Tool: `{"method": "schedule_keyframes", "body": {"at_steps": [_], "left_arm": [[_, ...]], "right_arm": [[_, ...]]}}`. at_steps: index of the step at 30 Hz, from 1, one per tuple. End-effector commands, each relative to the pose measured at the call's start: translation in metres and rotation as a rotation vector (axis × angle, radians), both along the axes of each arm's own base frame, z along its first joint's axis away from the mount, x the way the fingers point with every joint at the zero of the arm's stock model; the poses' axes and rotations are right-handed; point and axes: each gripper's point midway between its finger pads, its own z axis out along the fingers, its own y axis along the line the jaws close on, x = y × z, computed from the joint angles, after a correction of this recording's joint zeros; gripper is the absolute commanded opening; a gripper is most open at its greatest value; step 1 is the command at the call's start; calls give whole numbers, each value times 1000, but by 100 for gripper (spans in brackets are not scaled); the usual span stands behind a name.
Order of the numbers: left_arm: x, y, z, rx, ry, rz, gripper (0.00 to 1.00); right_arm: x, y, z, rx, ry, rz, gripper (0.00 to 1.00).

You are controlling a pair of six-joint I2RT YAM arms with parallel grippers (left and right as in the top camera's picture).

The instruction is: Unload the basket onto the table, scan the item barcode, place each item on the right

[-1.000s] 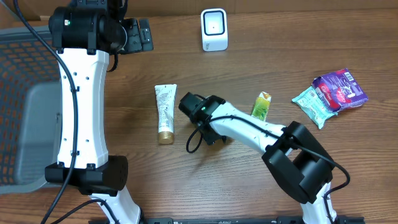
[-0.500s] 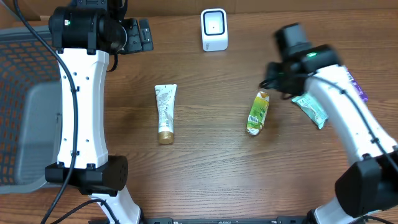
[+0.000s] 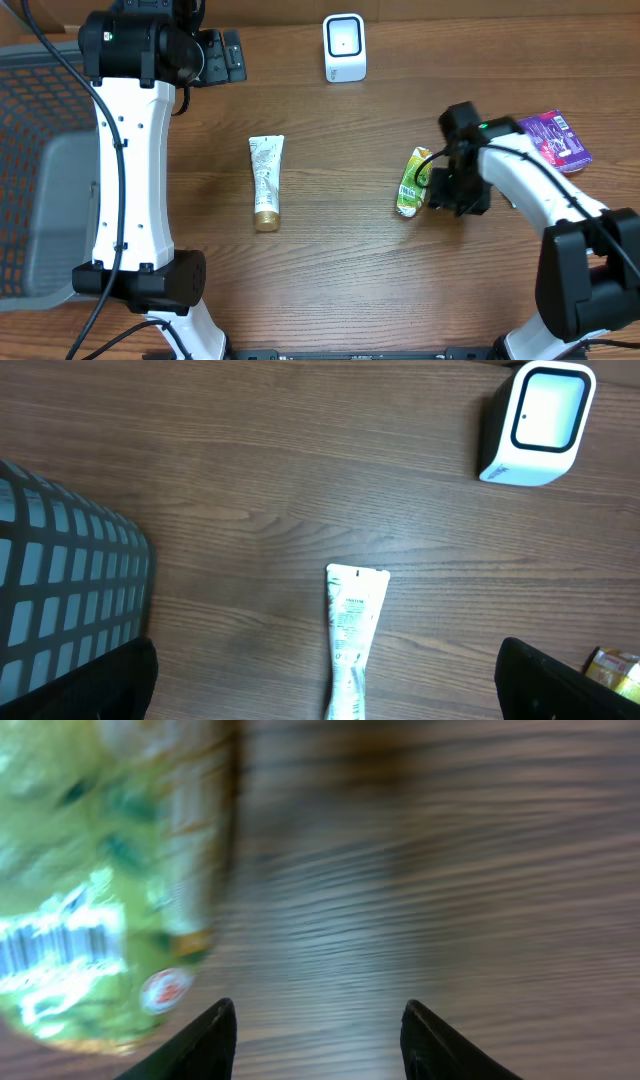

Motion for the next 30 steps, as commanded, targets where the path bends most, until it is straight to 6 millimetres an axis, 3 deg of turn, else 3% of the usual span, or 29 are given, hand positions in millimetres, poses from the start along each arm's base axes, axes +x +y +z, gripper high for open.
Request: {"method": "schedule_keyframes", "body": {"at_steps": [1, 7, 11, 13, 18, 21, 23, 25, 30], "left_arm": [[2, -3, 0, 3, -3, -9, 100], [2, -3, 0, 3, -3, -9, 100], [2, -3, 0, 3, -3, -9, 100], [2, -3, 0, 3, -3, -9, 100], [2, -3, 0, 3, -3, -9, 100], [2, -3, 0, 3, -2, -9, 99], [2, -3, 0, 3, -3, -9, 99], [2, -3, 0, 3, -3, -9, 100], [2, -3, 0, 3, -2, -9, 99]], "right_arm": [[-5, 34, -1, 76, -16, 128, 54], [8, 100, 5, 220, -146, 272, 54], [35, 138, 16, 291, -319, 348, 55], [57, 146, 26, 297, -422, 372, 59], [94, 111, 51, 195, -499, 367, 66], [114, 75, 67, 155, -515, 369, 67], [125, 49, 70, 139, -527, 375, 78], [126, 37, 69, 181, -530, 468, 83], [117, 31, 56, 351, -506, 628, 84]]}}
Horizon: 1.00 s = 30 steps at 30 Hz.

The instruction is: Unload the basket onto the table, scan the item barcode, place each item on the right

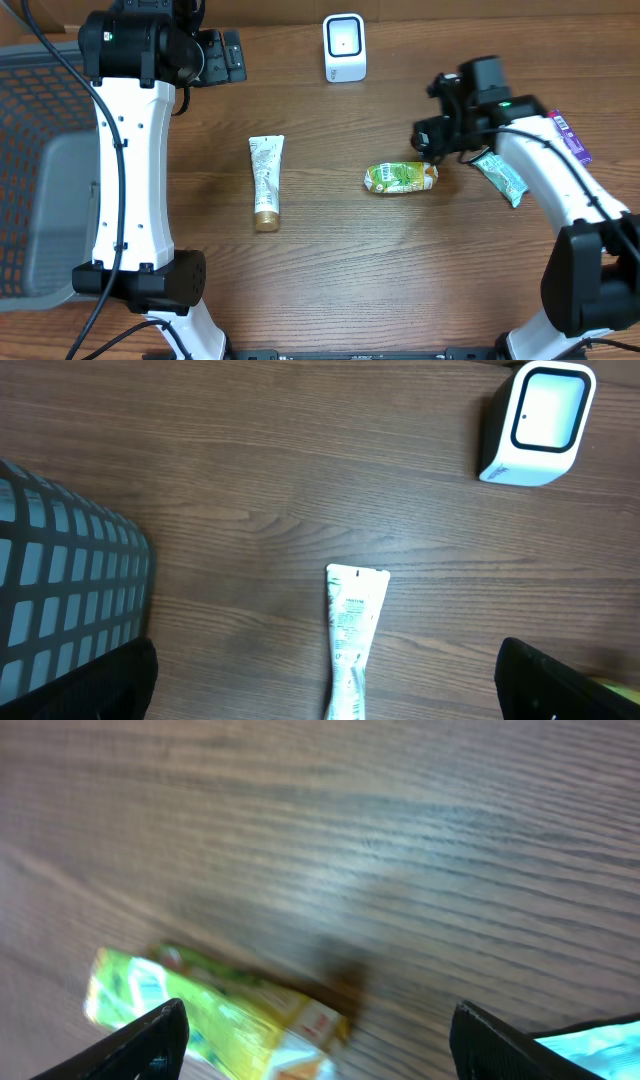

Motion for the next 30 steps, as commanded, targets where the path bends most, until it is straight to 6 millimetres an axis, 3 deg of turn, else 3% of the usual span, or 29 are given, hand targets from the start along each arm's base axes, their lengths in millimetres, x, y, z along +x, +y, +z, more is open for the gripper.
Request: {"method": "schedule_keyframes", "body": {"at_steps": [1, 8, 12, 16, 21, 24, 30], "left_arm": [[2, -3, 0, 3, -3, -9, 100], [2, -3, 0, 3, -3, -9, 100], [2, -3, 0, 3, -3, -9, 99], [2, -3, 0, 3, -2, -9, 99], [2, -3, 0, 3, -3, -9, 100], [2, -3, 0, 3, -3, -9, 100], [2, -3, 0, 3, -3, -9, 100]], "right_arm": [[-8, 18, -8, 100, -9, 253, 84], [-30, 35, -38, 224, 108, 362, 84], [-40, 32, -48, 217, 174, 351, 83], [-51, 31, -49, 223, 228, 336, 76], [-80, 32, -46, 253, 388, 272, 63], [-95, 42, -40, 299, 466, 247, 54], [-118, 73, -30, 359, 538, 306, 54]]}}
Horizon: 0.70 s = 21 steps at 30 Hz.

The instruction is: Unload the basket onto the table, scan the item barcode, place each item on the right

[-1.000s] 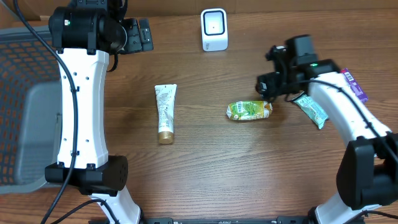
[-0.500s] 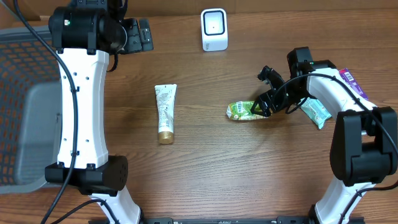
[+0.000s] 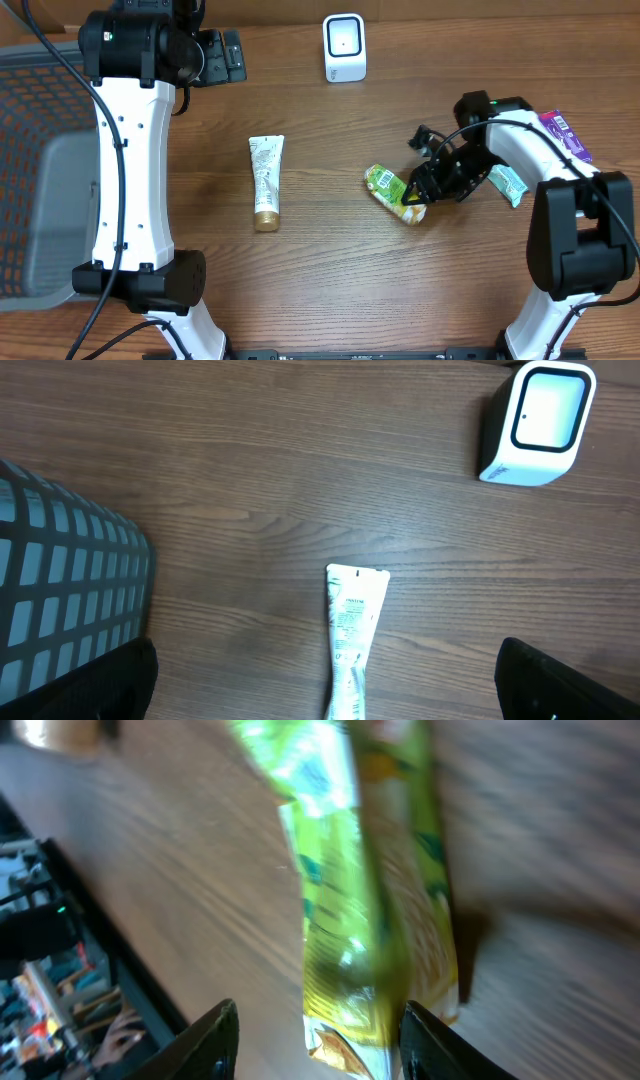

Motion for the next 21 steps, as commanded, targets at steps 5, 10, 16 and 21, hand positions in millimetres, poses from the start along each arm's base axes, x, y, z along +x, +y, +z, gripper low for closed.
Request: {"method": "schedule_keyframes", "body": {"at_steps": [5, 10, 16, 21], "left_arm": [[2, -3, 0, 3, -3, -9, 100], [2, -3, 0, 3, -2, -9, 100], [2, -3, 0, 3, -2, -9, 100], [2, -3, 0, 3, -3, -9, 100]], "right_arm": [[-16, 48, 6, 52, -3, 102, 60], [-4, 40, -16, -197, 21, -58, 59], [0, 46, -26, -275, 56, -204, 59], [-7, 56, -40, -280, 80, -259, 59]]}}
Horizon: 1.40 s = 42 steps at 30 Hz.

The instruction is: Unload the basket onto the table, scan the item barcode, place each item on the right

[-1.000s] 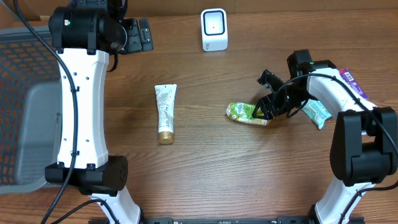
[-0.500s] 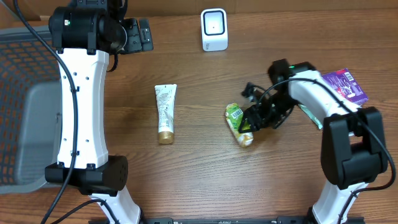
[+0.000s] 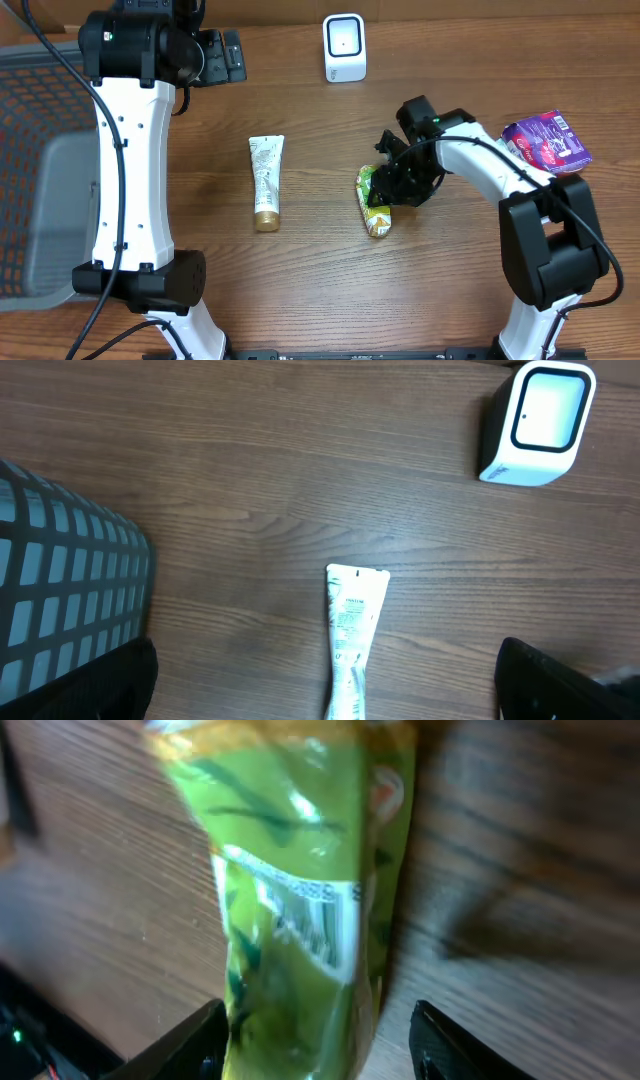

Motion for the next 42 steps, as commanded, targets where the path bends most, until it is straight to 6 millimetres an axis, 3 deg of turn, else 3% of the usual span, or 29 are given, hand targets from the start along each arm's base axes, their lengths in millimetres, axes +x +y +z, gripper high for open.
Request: {"method": "schedule_keyframes", "body": {"at_steps": [1, 7, 11, 16, 18, 26, 29, 33, 36, 42], "left_arm": [[2, -3, 0, 3, -2, -9, 100], [2, -3, 0, 3, -2, -9, 100], [2, -3, 0, 3, -2, -9, 99], [2, -3, 0, 3, -2, -9, 100], [2, -3, 0, 3, -2, -9, 100], [2, -3, 0, 3, -3, -9, 100], [2, -3, 0, 3, -3, -9, 100], [2, -3, 0, 3, -2, -9, 100], [2, -3, 0, 3, -2, -9, 100], [2, -3, 0, 3, -2, -9, 100]], "right_arm": [[-12, 5, -11, -42, 62, -78, 59], [-24, 9, -12, -54, 90, -58, 60], [-24, -4, -22, -133, 64, -55, 59], [-17, -20, -27, -221, 17, -57, 42], [-14, -18, -26, -216, 6, -45, 42], [9, -31, -5, -318, -83, -4, 22], [26, -58, 6, -491, -145, -77, 18], [34, -92, 13, -693, -200, -171, 14], [38, -106, 17, -773, -235, -216, 13], [46, -93, 12, -778, -291, -196, 16]]}}
